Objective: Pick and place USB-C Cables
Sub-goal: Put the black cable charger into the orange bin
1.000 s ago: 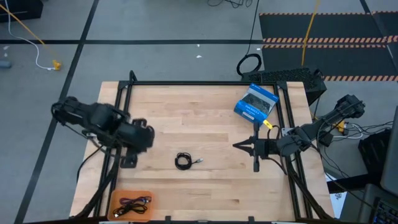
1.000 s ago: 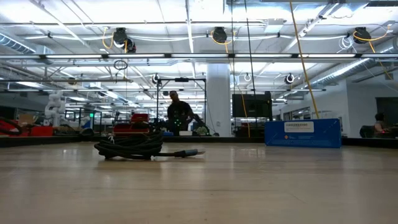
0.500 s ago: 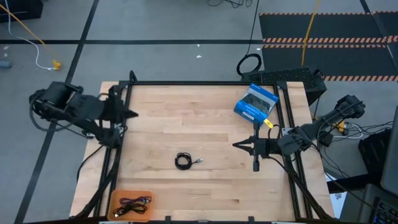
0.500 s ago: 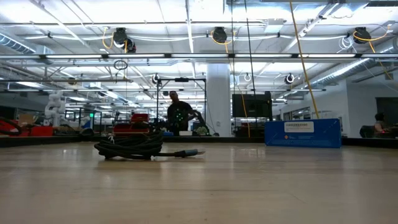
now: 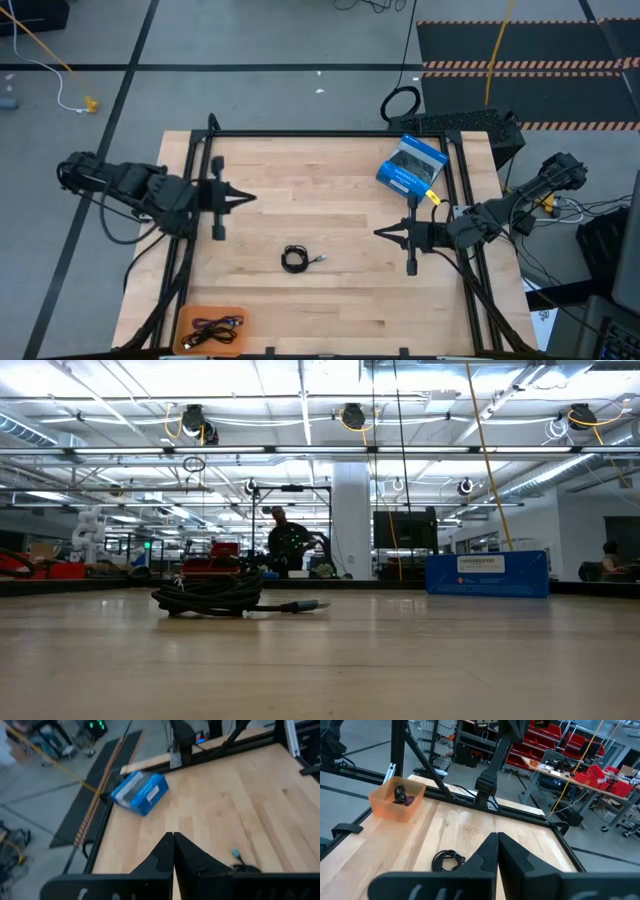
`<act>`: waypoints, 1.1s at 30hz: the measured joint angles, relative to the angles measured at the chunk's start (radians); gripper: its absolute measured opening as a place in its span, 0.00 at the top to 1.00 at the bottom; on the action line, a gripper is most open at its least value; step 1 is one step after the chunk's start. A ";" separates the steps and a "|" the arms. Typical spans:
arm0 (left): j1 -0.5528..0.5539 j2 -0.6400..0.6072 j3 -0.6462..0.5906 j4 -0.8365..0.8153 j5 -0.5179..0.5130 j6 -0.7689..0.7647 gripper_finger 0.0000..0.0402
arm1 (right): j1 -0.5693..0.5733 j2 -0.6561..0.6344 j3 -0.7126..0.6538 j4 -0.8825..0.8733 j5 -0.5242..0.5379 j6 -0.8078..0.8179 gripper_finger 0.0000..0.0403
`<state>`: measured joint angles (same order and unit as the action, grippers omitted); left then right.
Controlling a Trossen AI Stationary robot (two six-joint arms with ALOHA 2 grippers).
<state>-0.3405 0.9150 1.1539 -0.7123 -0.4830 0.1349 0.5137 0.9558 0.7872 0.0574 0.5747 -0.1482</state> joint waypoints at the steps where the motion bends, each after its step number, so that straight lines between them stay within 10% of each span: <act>1: 0.000 0.004 -0.010 0.025 0.001 0.013 0.99 | 0.000 0.000 0.000 0.000 0.000 -0.001 1.00; 14: 0.000 0.016 -0.011 0.167 0.013 -0.009 0.98 | 0.000 0.000 0.000 -0.001 0.000 -0.006 1.00; 33: 0.119 0.322 0.394 -0.256 0.182 -0.087 0.98 | -0.002 0.000 0.000 -0.002 0.000 -0.012 1.00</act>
<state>-0.2215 1.2367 1.5477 -0.9679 -0.3013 0.0481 0.5121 0.9558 0.7872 0.0557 0.5751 -0.1603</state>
